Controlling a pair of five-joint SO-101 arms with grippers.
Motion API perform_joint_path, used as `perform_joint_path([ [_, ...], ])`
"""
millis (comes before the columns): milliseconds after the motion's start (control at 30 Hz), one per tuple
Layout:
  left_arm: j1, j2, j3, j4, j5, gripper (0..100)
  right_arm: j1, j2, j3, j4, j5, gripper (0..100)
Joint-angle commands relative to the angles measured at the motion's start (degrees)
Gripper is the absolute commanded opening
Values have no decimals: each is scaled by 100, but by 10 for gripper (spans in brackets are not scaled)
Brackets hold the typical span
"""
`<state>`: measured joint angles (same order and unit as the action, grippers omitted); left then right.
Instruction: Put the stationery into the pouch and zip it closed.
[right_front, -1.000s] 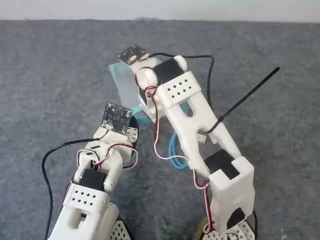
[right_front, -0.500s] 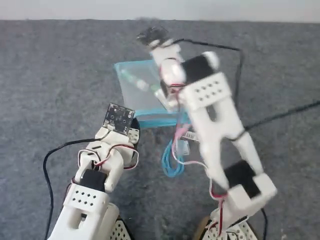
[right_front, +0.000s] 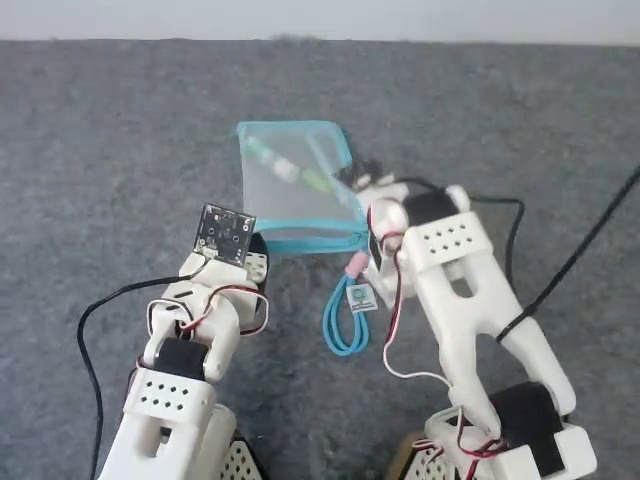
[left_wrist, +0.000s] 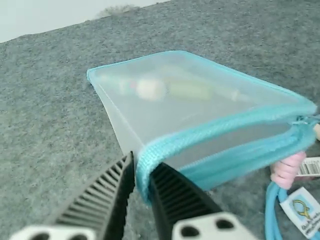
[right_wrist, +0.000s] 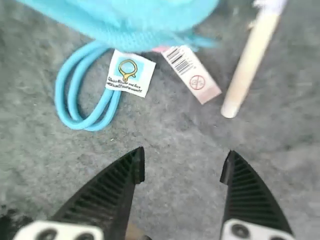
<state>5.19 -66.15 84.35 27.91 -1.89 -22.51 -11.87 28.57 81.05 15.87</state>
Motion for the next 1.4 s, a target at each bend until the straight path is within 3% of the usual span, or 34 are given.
perform_joint_path([
  [0,-62,-18,-92,-26,-18,12,101,-321,334,-470,70,248],
  [300,-62,-18,-92,-26,-18,12,954,-303,589,-1376,141,248],
  [433,-62,-18,-92,-26,-18,12,884,-145,563,-1455,431,248],
  [1133,-62,-18,-84,-26,-18,12,1209,2448,-791,-1842,440,247],
  [1367,-53,-18,-84,-26,-18,12,1218,2826,-1020,-1833,440,80],
])
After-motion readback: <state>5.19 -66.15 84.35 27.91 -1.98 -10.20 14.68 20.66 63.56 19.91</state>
